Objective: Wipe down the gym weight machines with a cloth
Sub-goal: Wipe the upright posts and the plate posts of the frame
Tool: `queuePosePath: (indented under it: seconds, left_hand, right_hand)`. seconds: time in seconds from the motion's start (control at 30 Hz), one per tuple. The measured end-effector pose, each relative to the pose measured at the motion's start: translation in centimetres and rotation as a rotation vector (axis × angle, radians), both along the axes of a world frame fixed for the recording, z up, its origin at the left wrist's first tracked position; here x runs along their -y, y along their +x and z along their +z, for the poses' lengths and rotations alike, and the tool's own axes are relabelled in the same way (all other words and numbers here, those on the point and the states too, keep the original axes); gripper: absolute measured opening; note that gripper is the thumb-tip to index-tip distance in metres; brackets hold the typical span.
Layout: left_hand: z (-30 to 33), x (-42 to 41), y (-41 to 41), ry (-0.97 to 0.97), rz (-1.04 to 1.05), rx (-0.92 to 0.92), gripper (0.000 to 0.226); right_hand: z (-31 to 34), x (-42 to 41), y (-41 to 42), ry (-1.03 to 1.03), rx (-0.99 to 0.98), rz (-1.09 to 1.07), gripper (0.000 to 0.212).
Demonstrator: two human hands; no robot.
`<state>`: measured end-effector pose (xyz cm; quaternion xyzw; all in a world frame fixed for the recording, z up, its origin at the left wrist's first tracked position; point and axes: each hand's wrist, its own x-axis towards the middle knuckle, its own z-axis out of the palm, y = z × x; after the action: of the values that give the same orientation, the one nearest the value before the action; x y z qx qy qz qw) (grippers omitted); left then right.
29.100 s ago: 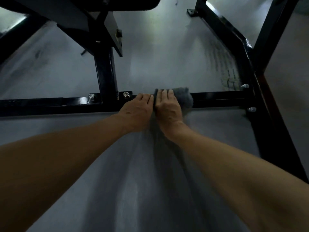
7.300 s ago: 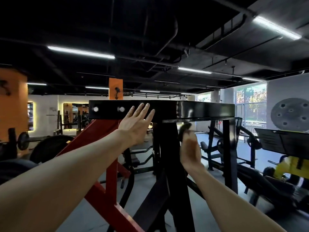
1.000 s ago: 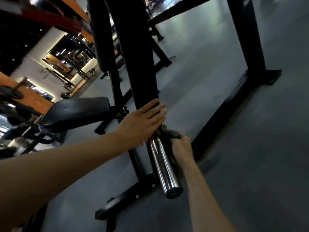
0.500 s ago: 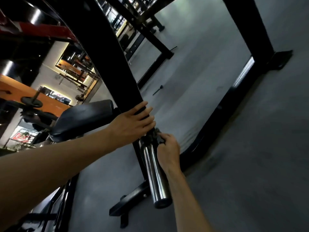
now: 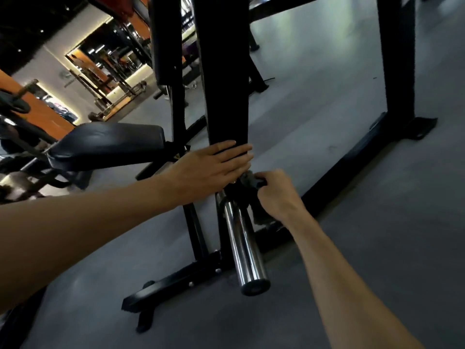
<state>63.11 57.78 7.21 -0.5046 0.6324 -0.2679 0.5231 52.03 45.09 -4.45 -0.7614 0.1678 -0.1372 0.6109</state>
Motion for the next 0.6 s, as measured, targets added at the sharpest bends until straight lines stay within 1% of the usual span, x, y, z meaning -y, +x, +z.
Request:
queuePosePath:
  seconds: [0.07,0.17,0.27,0.33,0.4,0.47,0.5,0.53,0.6]
  left_hand:
    - [-0.4,-1.8,0.0,-0.075,0.021,-0.04,0.06]
    - [-0.7,-4.5,0.1,-0.169,0.034,-0.061,0.061]
    - [-2.0,-7.8,1.5,-0.371,0.015,-0.216,0.06]
    - [-3.2,-9.8,2.8,-0.453,0.024,-0.318,0.059]
    - [-4.6,-11.7,4.1,-0.509,0.052,-0.384,0.057]
    - [-6.4,-13.2,4.9,-0.616,0.121,-0.497,0.063]
    - [-7.7,-13.8,5.2,-0.647,0.19,-0.542,0.068]
    - [-8.8,-14.2,5.3,-0.633,0.283,-0.578,0.07]
    - [-11.4,-15.5,5.6,-0.555,0.451,-0.633,0.071]
  right_hand:
    - [1.4,-0.4,-1.1,-0.034,0.043,-0.071,0.036]
    - [4.0,-1.1,-2.8,-0.011,0.081,-0.16,0.037]
    - [7.3,-3.2,-3.7,-0.109,0.147,-0.21,0.031]
    - [9.1,-5.4,-3.6,-0.298,0.201,-0.195,0.03]
    - [10.2,-7.9,-2.6,-0.477,0.232,-0.127,0.03]
    - [10.7,-9.6,-0.8,-0.679,0.282,-0.079,0.03]
    - [10.7,-10.0,0.4,-0.833,0.331,-0.082,0.033]
    - [10.6,-9.9,1.3,-0.992,0.369,-0.085,0.035]
    - [9.6,-10.0,3.5,-1.366,0.319,0.02,0.029]
